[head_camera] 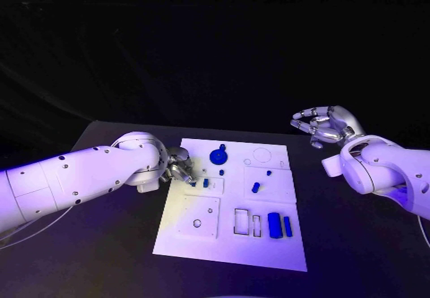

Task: Assemble the parts on the task board

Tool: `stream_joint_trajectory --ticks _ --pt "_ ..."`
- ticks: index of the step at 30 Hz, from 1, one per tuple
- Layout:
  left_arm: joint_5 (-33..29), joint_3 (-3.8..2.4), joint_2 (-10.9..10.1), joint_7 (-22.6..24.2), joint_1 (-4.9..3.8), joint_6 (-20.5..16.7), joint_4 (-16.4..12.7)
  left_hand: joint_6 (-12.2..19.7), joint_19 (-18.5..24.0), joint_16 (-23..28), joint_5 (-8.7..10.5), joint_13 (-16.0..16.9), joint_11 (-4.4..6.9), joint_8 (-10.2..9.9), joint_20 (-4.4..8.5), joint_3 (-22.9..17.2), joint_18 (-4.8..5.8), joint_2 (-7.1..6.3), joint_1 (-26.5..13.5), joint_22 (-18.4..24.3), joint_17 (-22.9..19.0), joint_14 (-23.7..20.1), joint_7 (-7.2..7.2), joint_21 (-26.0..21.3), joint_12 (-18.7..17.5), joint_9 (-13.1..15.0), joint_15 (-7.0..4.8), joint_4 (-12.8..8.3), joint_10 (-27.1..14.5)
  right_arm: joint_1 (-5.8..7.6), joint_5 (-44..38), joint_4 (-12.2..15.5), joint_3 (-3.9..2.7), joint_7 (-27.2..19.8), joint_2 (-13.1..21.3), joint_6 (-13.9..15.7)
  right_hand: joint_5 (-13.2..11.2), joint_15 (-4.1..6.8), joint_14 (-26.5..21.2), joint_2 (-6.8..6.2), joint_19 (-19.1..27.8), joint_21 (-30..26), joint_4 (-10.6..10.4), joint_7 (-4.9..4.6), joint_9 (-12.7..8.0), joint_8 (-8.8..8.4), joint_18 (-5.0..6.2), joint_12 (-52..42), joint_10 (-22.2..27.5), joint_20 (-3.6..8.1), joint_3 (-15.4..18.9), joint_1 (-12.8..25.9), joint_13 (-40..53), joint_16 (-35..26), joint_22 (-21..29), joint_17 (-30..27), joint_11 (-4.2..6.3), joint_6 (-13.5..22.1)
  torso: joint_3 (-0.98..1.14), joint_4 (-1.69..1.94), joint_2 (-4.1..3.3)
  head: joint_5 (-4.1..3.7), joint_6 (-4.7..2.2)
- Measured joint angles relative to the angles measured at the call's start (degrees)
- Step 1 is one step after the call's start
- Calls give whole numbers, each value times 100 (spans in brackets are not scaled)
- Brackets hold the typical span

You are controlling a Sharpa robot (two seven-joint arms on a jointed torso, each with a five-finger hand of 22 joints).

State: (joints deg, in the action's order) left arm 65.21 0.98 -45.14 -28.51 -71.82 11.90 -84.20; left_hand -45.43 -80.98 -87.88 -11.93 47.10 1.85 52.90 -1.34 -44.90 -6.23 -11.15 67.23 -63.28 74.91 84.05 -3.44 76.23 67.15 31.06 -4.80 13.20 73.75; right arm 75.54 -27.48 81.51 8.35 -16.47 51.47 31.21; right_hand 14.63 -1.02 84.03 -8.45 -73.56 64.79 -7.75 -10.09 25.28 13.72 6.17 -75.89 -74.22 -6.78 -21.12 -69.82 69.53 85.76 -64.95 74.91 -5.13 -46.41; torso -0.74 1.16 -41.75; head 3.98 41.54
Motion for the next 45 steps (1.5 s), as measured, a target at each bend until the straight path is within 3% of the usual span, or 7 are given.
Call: stream_joint_trajectory --ticks 15,25,27,28,32,36,45 --pt "63 -6 19 -11 -8 118 4 -1 -21 -18 11 98 29 43 21 0 0 12 -48 -27 0 0 -1 15 68 0 0 0 72 -3 0 -4 0 -1 -2 0 0 0 0 0 0 0 0 0 1 0 0 0 0 0 0 0 0 0 0 0 0 0 4 -4 0 3 13" --pt "78 -8 22 -13 -11 167 14 -40 -21 -40 11 175 44 84 21 -1 0 -14 -288 -43 0 -7 3 37 113 32 -35 -2 128 -4 1 -6 0 -2 0 0 0 0 0 0 0 0 0 0 1 0 0 0 0 0 0 0 0 0 -1 -1 0 0 4 -4 -2 -4 18" --pt "79 -8 25 -13 -10 171 17 -50 -22 -40 28 182 50 88 22 -187 9 -36 -341 -51 0 0 9 37 113 12 -42 -222 134 -4 1 -7 0 -2 0 0 0 0 0 0 0 0 0 0 1 0 0 0 0 0 0 0 0 0 -1 -1 0 0 4 -2 -2 -5 18" --pt "79 -8 27 -13 -10 172 20 -51 -41 -40 28 190 50 88 41 -178 63 -23 -390 -60 0 0 10 37 113 2 -42 -231 134 -4 1 -8 0 -2 0 0 0 0 0 0 0 0 0 0 1 0 0 0 0 0 0 0 0 0 -1 -1 0 0 3 -1 -2 -6 18" --pt "79 -8 33 -13 -11 173 29 -61 -42 -40 28 205 50 88 42 -155 59 -14 -485 -70 0 0 19 37 113 -23 -42 -256 133 -4 1 -9 0 -2 0 0 0 0 0 0 0 0 0 0 1 0 0 0 0 0 0 0 0 0 -1 -1 0 0 2 1 -2 -8 18" --pt "78 -8 41 -13 -11 173 42 -153 -42 -40 27 243 71 88 41 -87 58 -47 -633 -87 0 0 71 37 113 -49 -42 -288 155 -4 1 -10 0 -3 0 0 22 0 0 0 0 -35 -10 0 -4 0 0 0 0 0 -11 0 0 0 7 -1 0 0 1 0 -2 -9 19" --pt "76 -5 65 -13 -9 173 72 -344 -62 -61 26 272 81 55 62 184 56 -46 -694 -100 0 -21 221 60 138 -88 -62 -118 165 -4 1 -11 0 -4 0 0 23 0 0 0 0 -35 -16 0 -4 0 0 0 0 0 -17 0 0 0 8 -1 0 0 2 0 -2 -3 20"
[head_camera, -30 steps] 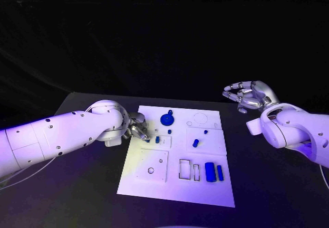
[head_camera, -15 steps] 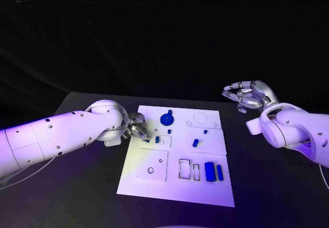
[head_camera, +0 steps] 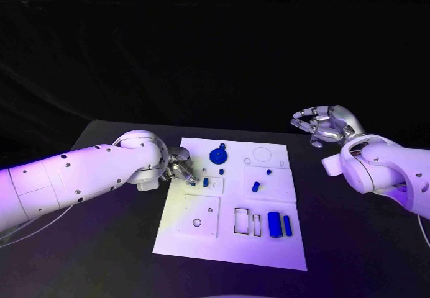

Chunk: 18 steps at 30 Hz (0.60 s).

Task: Assemble the parts on the task board

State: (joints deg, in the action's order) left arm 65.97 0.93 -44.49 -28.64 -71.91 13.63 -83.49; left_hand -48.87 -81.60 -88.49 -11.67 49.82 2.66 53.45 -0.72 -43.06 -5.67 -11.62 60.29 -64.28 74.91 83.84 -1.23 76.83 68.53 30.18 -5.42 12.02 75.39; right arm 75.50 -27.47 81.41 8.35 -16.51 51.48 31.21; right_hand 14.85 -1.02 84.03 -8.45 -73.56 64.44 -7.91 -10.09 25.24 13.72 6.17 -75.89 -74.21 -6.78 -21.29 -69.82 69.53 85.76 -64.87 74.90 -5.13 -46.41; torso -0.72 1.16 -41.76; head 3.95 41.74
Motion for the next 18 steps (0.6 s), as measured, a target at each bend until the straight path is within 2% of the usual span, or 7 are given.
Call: stream_joint_trajectory --ticks 18 --pt "-3 8 46 -6 6 28 64 -72 0 0 0 92 0 -19 0 317 -3 -22 -82 -17 0 0 11 0 25 -44 0 190 40 0 0 2 0 -4 7 0 0 0 0 0 0 0 0 0 0 0 0 0 0 0 0 0 -5 0 0 0 0 0 0 0 0 -9 4"
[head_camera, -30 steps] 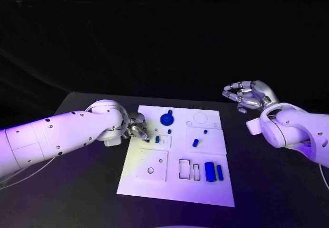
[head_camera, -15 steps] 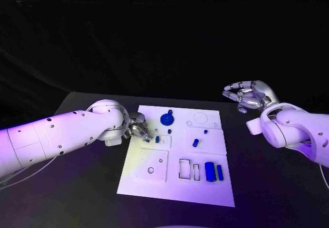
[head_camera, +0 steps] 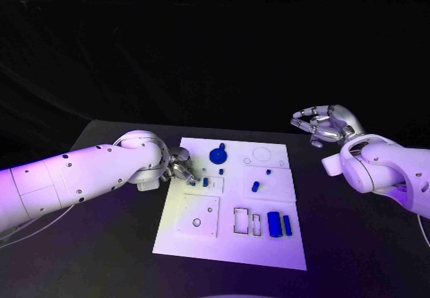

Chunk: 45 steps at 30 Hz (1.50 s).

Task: Assemble the parts on the task board

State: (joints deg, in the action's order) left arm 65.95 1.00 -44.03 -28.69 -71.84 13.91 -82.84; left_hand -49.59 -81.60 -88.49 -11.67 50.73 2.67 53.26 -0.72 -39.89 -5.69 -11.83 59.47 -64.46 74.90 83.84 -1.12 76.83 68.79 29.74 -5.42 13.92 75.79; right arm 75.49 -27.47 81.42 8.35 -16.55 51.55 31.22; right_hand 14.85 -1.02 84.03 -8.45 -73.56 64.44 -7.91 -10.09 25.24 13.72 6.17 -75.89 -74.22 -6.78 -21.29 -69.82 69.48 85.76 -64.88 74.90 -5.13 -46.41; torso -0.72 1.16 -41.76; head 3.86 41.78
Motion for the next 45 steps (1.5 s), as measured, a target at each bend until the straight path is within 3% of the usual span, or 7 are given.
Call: stream_joint_trajectory --ticks 22,45 --pt "4 -12 0 -6 4 17 30 -31 0 -22 0 52 20 -37 0 441 -1 -60 -60 -29 0 20 -10 22 23 -57 -20 236 20 0 2 -2 0 -7 10 1 0 0 0 0 0 0 -17 0 -4 23 -1 0 0 0 17 0 1 0 7 4 0 0 -4 -3 0 -14 2" --pt "-7 -54 -102 -13 8 -101 -75 -71 0 -22 35 67 0 -82 0 1274 -2 -16 -619 -36 0 20 -10 22 22 -141 -20 291 40 -5 8 -8 0 -20 13 3 0 0 0 0 0 0 -16 0 -4 23 0 0 0 0 16 0 -6 0 6 3 0 0 -4 -1 1 -28 15"
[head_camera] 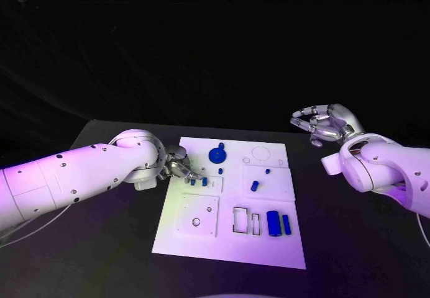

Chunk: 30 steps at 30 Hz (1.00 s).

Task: Assemble the parts on the task board

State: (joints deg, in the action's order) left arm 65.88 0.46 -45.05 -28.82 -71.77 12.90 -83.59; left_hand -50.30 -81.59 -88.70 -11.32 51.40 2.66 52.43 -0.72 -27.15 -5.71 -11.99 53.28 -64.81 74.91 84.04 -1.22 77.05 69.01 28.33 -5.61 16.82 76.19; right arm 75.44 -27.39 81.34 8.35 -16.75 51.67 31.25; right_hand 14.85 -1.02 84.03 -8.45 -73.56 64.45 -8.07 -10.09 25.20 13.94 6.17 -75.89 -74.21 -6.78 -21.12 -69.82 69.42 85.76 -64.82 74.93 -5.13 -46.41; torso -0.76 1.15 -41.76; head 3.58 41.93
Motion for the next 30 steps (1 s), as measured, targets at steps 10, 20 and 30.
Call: stream_joint_trajectory --ticks 10,20,30 --pt "-148 -86 -86 39 1 -394 -97 134 122 97 -13 -584 -41 -88 9 132 0 72 27 414 0 0 -63 -233 -397 -24 0 -7 -315 -3 4 -11 0 -5 -1 0 0 0 0 0 0 0 0 0 0 0 0 0 0 0 0 0 0 0 0 0 0 0 2 -3 -1 -12 -9" --pt "-250 -93 -54 942 -4 -1530 -178 1292 1604 1347 -67 -2365 -658 -770 -415 -516 -409 -153 2116 3415 -1727 -737 -720 -2519 -1984 -526 538 -239 -2300 -6 7 -16 0 -12 -10 1 0 0 0 -23 0 0 -16 0 1 0 0 0 0 0 17 23 0 0 7 -1 0 0 7 -2 3 -24 -40" --pt "328 33 233 2302 137 -2240 -66 1217 1763 1908 -67 -3048 -778 -1451 -511 -732 -409 -422 2715 3600 -2788 -1485 -809 -2818 -2761 -1066 664 -605 -2664 -8 12 -11 0 -17 -10 3 0 0 0 -22 21 -26 -16 0 -5 0 0 0 0 21 17 24 -19 -23 27 -1 0 0 1 -2 -3 -66 -78"
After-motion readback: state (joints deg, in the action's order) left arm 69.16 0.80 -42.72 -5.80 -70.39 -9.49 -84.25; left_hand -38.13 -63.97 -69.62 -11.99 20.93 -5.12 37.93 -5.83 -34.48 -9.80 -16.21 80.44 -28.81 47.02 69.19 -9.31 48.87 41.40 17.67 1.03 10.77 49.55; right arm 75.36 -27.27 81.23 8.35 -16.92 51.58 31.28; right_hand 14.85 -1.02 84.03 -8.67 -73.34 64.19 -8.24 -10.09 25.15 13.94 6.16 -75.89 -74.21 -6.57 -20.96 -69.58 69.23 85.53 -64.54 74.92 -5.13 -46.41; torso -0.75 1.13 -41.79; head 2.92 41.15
